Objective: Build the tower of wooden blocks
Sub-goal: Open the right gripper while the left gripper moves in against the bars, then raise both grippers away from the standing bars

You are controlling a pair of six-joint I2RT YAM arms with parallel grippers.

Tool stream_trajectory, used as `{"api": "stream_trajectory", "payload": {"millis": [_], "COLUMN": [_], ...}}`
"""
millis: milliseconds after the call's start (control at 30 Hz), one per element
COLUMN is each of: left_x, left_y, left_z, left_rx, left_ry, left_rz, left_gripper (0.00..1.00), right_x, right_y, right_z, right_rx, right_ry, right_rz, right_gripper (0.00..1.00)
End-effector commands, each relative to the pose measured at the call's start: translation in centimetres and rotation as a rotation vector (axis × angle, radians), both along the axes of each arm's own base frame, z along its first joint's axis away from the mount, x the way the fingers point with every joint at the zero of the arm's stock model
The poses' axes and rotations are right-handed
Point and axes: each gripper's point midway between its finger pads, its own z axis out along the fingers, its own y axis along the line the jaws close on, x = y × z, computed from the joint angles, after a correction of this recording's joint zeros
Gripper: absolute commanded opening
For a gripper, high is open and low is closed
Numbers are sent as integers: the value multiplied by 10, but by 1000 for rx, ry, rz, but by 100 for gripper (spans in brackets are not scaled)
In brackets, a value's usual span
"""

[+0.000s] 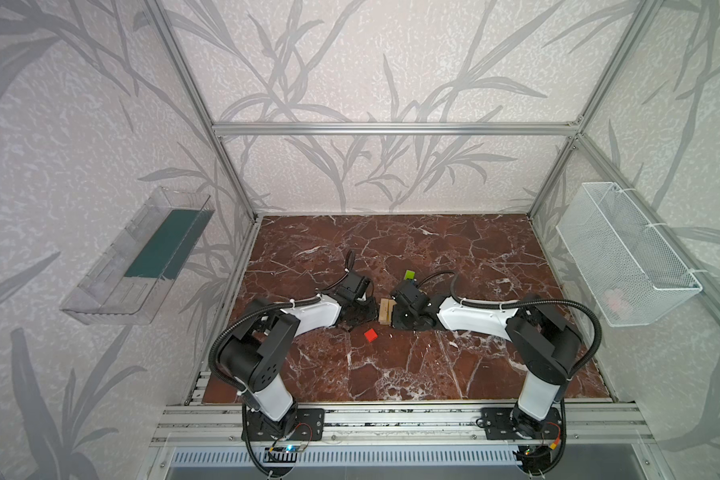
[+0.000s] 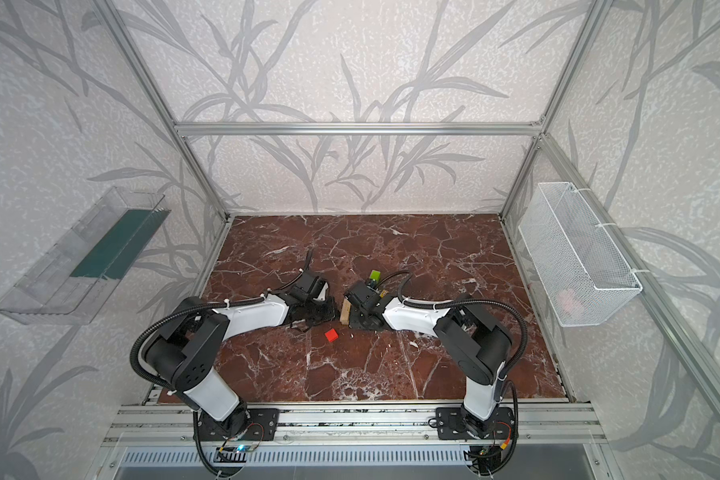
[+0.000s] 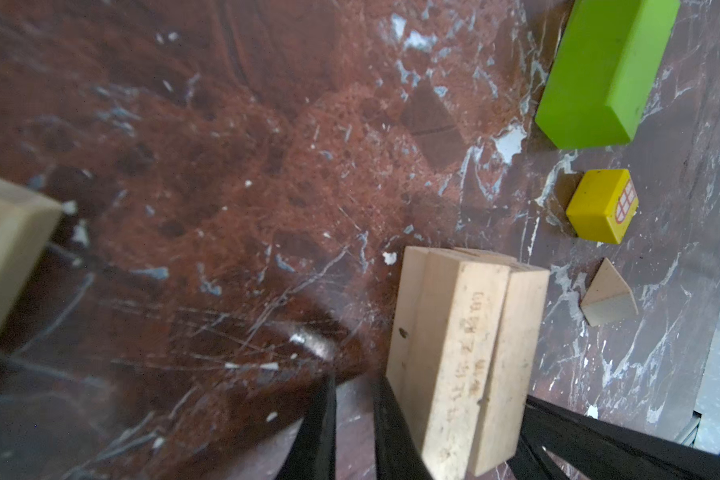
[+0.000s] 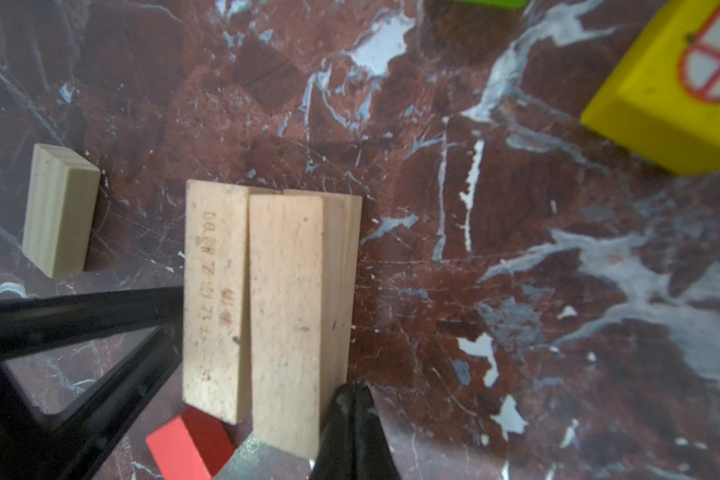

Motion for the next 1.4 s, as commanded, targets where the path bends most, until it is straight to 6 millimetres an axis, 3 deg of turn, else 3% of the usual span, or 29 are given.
{"api": "stream_trajectory", "payload": {"millis": [0,467,667,767,967,1133,1233,1367], "left_x": [7,5,7,7,8,11,15,22], "left_y": [-8,-4,5,14,40,63,79,83], "left_z": [6,4,25,39,64,74,76,73], "left_rx": [-10,37,66,103,220,360,460,476], "left_ry": [-14,5,-46,-83,-154,-192,-176,-145], "left_rz": [-9,-20,-9,-3,1,-22,-27,-62], "left_gripper": [17,16,16,17,19,31,35,41], "right_x": [5,7,2,-1,-10,-21,-29,-39], "right_y": [4,-2,-11,-20,-41,-49,-42,-29], "right_z": [7,14,26,45,69,87,92,93], "right_rx": [17,1,-7,-1,1,10,71,131], "right_ry": [-26,-45,-75,-127,-236,-335,-380,-457], "right_rz": [8,0,18,32,101,252,369,500], "right_gripper": [6,6,8,11,23,35,44,53]}}
